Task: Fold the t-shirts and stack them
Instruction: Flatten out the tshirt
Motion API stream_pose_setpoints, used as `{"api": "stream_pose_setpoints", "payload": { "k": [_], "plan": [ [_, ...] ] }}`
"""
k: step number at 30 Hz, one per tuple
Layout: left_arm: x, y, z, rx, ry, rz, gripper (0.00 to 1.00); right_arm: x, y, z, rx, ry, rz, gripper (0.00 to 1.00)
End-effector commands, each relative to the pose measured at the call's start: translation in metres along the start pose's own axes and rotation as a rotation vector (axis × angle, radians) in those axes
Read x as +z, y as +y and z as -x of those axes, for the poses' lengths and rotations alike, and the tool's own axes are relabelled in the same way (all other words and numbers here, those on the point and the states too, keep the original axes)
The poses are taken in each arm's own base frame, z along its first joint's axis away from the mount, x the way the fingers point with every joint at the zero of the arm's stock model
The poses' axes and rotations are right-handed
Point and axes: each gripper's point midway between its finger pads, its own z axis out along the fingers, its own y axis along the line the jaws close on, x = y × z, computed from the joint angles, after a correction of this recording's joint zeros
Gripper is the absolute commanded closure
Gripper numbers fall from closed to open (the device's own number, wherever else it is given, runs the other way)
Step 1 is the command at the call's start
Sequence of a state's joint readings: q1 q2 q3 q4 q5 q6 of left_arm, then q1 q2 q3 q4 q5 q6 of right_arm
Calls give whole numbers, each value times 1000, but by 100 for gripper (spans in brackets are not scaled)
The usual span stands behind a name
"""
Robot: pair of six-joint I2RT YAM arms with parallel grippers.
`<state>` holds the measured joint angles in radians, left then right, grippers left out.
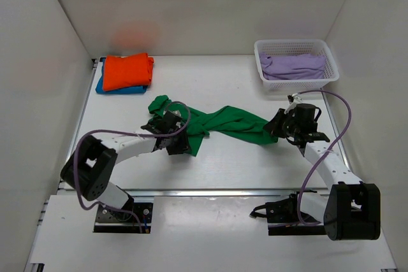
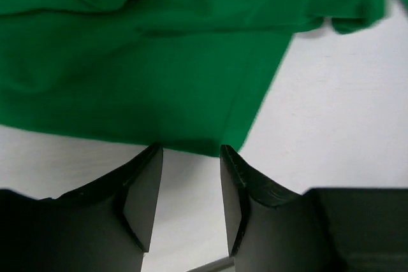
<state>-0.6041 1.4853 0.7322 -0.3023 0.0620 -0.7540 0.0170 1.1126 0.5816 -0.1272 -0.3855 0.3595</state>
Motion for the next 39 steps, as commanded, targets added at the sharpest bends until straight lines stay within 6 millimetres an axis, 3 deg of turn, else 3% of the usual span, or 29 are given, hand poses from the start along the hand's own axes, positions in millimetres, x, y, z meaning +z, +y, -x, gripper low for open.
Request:
{"api": "stream_pose_setpoints", "payload": {
  "k": [1,6,11,16,19,20,23,25,26,28,29,30,31,32,34,36,39],
  "plan": [
    [9,-10,8,-14,-20,15,46,-1,12,22,-30,-58,46,100],
    [18,-1,1,-6,13,71,39,-1,15,24,-24,-63,66,100],
    [30,10,2,-4,6,152,42,-4,23,27,-25,-79,103,100],
    [40,18,-10,69,55,246,58,-7,26,29,-31,-84,122,100],
    [47,22,-19,98,94,259,94,-8,26,26,-31,-85,127,100],
    [49,17,-23,111,110,237,100,-9,27,25,-33,-82,130,100],
    [48,10,-23,137,128,199,100,-11,29,22,-40,-80,144,100],
    [10,1,21,137,51,186,100,-18,19,23,-36,-94,112,100],
    [-4,10,38,123,27,215,100,-21,17,23,-52,-98,100,100],
    [-63,-5,94,101,-145,156,100,-25,16,16,-85,-75,99,100],
    [-84,8,113,59,-192,175,100,-27,18,15,-100,-64,108,100],
    [-120,0,134,39,-288,129,100,-29,22,8,-109,-28,129,100],
    [-160,9,162,-10,-414,115,100,-32,30,3,-120,0,176,100],
    [-181,28,177,-69,-473,134,100,-36,36,2,-125,3,200,100],
    [-239,41,194,-106,-631,117,100,-41,44,-12,-119,43,227,100],
    [-268,52,200,-111,-702,145,100,-41,58,-46,-146,125,249,100],
    [-268,51,193,-64,-657,186,100,-47,64,-97,-111,233,263,100]
  ]
}}
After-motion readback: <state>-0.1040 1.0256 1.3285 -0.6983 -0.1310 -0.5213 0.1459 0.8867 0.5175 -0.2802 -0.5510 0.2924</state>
